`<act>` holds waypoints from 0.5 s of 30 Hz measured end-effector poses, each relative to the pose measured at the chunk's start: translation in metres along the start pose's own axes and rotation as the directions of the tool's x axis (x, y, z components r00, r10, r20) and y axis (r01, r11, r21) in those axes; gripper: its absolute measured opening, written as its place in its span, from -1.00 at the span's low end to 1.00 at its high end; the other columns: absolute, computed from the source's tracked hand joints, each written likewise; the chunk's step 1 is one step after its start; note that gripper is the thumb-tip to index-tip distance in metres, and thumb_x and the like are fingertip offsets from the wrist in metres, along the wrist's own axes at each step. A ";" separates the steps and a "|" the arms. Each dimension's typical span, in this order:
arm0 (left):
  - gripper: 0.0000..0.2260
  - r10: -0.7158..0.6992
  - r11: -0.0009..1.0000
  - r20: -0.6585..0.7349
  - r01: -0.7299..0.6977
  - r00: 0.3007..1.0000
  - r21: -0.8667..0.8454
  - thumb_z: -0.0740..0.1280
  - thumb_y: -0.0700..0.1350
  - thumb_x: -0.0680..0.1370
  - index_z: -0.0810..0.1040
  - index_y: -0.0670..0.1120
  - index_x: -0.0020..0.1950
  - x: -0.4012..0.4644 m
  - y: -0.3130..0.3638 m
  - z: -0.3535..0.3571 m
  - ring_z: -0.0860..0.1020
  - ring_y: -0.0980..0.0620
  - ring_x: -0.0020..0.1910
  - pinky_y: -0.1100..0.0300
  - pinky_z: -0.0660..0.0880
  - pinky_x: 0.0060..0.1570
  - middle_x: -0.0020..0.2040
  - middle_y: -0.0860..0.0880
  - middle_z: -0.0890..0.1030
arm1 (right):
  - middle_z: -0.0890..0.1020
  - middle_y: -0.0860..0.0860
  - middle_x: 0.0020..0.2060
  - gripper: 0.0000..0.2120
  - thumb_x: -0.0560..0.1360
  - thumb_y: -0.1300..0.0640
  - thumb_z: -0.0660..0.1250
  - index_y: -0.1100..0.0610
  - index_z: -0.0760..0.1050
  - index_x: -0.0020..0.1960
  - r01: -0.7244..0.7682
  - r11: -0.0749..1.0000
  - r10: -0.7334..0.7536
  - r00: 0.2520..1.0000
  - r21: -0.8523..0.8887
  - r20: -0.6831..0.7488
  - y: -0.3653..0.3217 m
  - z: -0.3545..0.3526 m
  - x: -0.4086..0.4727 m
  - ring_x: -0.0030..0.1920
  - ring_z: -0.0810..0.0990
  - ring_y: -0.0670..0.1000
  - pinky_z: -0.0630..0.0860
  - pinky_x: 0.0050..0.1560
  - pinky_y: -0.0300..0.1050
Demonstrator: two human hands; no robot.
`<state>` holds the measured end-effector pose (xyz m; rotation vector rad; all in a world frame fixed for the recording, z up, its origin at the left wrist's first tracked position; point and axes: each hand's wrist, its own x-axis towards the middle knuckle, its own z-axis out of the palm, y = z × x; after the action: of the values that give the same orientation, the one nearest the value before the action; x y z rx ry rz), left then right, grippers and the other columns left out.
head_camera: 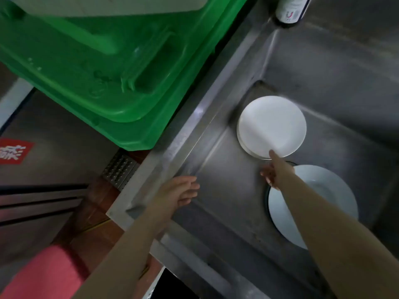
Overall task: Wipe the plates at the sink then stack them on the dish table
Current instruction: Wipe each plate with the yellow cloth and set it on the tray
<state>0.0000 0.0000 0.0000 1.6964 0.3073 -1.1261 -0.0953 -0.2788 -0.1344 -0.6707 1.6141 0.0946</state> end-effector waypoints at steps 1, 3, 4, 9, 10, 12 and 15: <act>-0.82 0.016 1.000 0.000 -0.016 1.000 0.009 0.21 -0.20 0.62 0.59 -0.04 0.08 0.002 -0.001 -0.001 0.66 0.09 -0.11 0.25 0.50 -0.10 -0.07 0.02 0.71 | 0.63 0.07 -0.31 -0.54 0.30 -0.16 0.53 0.15 0.50 -0.03 -0.002 1.000 0.002 1.000 0.007 0.007 -0.002 0.004 0.004 -0.55 0.57 0.01 0.42 -0.59 -0.28; -0.82 0.031 0.999 0.008 -0.031 0.999 0.036 0.21 -0.21 0.62 0.59 -0.03 0.07 0.004 -0.003 -0.003 0.66 0.10 -0.11 0.27 0.51 -0.11 -0.09 0.03 0.71 | 0.64 0.06 -0.28 -0.52 0.29 -0.15 0.54 0.16 0.54 0.01 -0.001 1.000 0.002 1.000 0.031 -0.008 -0.004 0.007 0.011 -0.56 0.57 0.00 0.43 -0.58 -0.28; -0.81 0.024 0.999 0.009 -0.025 1.000 0.035 0.20 -0.22 0.63 0.59 -0.03 0.06 0.005 -0.004 -0.003 0.66 0.10 -0.11 0.28 0.52 -0.12 -0.10 0.03 0.71 | 0.65 0.06 -0.28 -0.52 0.30 -0.14 0.54 0.16 0.55 0.04 0.011 0.999 -0.010 1.000 0.049 -0.018 -0.004 0.008 0.013 -0.56 0.57 -0.01 0.43 -0.57 -0.28; -0.81 0.036 0.999 0.089 -0.038 0.995 0.019 0.19 -0.19 0.63 0.57 -0.04 0.14 0.008 -0.010 -0.010 0.66 0.05 -0.02 0.27 0.53 -0.08 0.00 -0.01 0.70 | 0.66 0.09 -0.27 -0.62 0.42 -0.02 0.47 0.17 0.52 0.11 0.030 0.989 -0.026 0.999 0.147 -0.031 -0.003 0.015 0.024 -0.61 0.51 -0.03 0.37 -0.60 -0.32; -0.80 0.037 0.999 0.106 -0.039 0.994 0.016 0.19 -0.18 0.63 0.57 -0.04 0.16 0.009 -0.010 -0.011 0.66 0.04 0.00 0.26 0.53 -0.07 0.03 -0.01 0.69 | 0.66 0.09 -0.27 -0.65 0.41 -0.02 0.48 0.17 0.52 0.08 0.027 0.986 -0.020 0.999 0.163 -0.046 -0.003 0.016 0.025 -0.60 0.52 -0.03 0.37 -0.60 -0.32; -0.80 0.038 0.999 0.135 -0.040 0.990 0.010 0.19 -0.16 0.63 0.56 -0.04 0.18 0.009 -0.010 -0.012 0.65 0.03 0.02 0.25 0.54 -0.06 0.05 -0.01 0.69 | 0.68 0.08 -0.29 -0.69 0.39 -0.01 0.50 0.15 0.50 -0.03 0.032 0.981 -0.017 0.996 0.191 -0.083 -0.003 0.019 0.025 -0.56 0.56 -0.03 0.40 -0.59 -0.31; -0.79 0.031 0.999 0.159 -0.032 0.987 0.006 0.19 -0.16 0.63 0.55 -0.04 0.20 0.011 -0.011 -0.013 0.65 0.03 0.02 0.21 0.53 -0.03 0.06 -0.01 0.68 | 0.69 0.09 -0.24 -0.75 0.41 0.06 0.49 0.14 0.46 -0.10 0.074 0.964 -0.043 0.991 0.254 -0.125 -0.001 0.023 0.025 -0.55 0.60 -0.06 0.48 -0.54 -0.28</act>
<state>0.0057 0.0126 -0.0146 1.6025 0.1751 -1.2322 -0.0751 -0.2786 -0.1610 -0.5289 1.6824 -0.2000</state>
